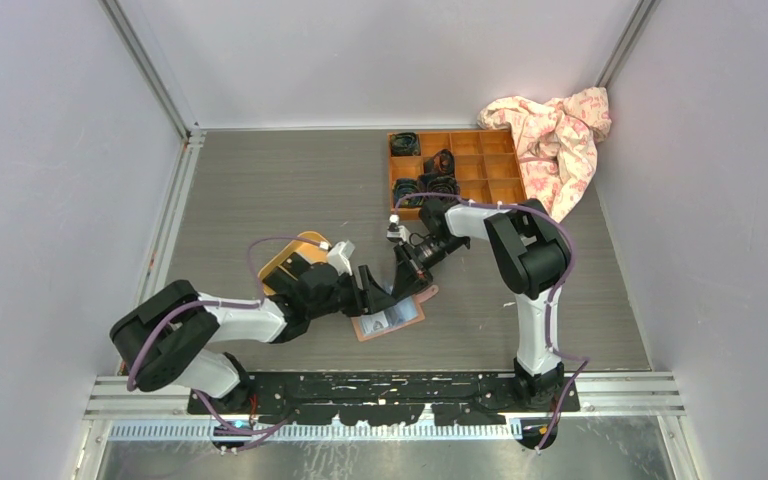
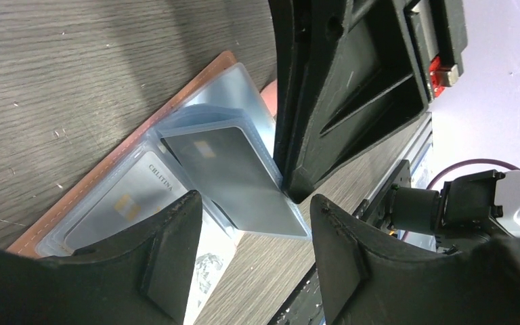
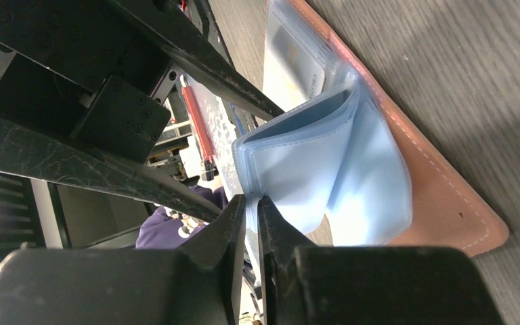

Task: Put the credit cards into the card holder
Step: Turn over the card slot in the card holder.

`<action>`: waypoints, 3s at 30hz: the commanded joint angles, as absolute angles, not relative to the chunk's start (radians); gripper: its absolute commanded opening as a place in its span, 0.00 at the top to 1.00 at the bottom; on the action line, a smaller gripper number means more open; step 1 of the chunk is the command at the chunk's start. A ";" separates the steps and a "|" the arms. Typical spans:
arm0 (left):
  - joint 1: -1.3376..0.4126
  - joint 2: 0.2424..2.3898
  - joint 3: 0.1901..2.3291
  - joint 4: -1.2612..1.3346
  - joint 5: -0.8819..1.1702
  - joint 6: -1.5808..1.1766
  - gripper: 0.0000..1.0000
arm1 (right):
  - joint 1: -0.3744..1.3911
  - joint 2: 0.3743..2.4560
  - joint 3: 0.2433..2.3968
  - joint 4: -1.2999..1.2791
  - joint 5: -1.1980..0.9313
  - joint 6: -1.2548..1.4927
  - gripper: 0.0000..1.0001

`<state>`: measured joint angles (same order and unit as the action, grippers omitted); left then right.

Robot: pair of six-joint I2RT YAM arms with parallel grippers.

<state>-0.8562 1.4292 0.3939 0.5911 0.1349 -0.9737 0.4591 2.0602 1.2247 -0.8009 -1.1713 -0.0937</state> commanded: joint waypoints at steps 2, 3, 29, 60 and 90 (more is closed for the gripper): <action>-0.861 1.450 0.432 0.664 0.141 -0.982 0.40 | 0.466 2.059 1.243 -0.795 -1.204 -0.079 0.82; -0.861 1.455 0.434 0.664 0.141 -0.982 0.40 | 0.466 2.060 1.243 -0.795 -1.213 -0.076 0.80; -0.883 1.432 0.410 0.637 0.137 -0.977 0.59 | 0.469 2.060 1.257 -0.812 -1.163 -0.096 0.73; -0.881 1.361 0.353 0.591 0.106 -0.969 0.68 | 0.466 1.933 1.279 -0.921 -1.042 -0.337 0.61; -0.881 1.231 0.312 0.416 0.041 -0.930 0.62 | 0.558 1.552 1.025 -0.712 -0.835 -0.658 0.48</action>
<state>-0.8795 1.2682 0.3229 0.4427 0.0792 -0.9596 0.5507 1.5997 1.0309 -0.7517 -0.8223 -0.6384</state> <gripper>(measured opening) 0.387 0.525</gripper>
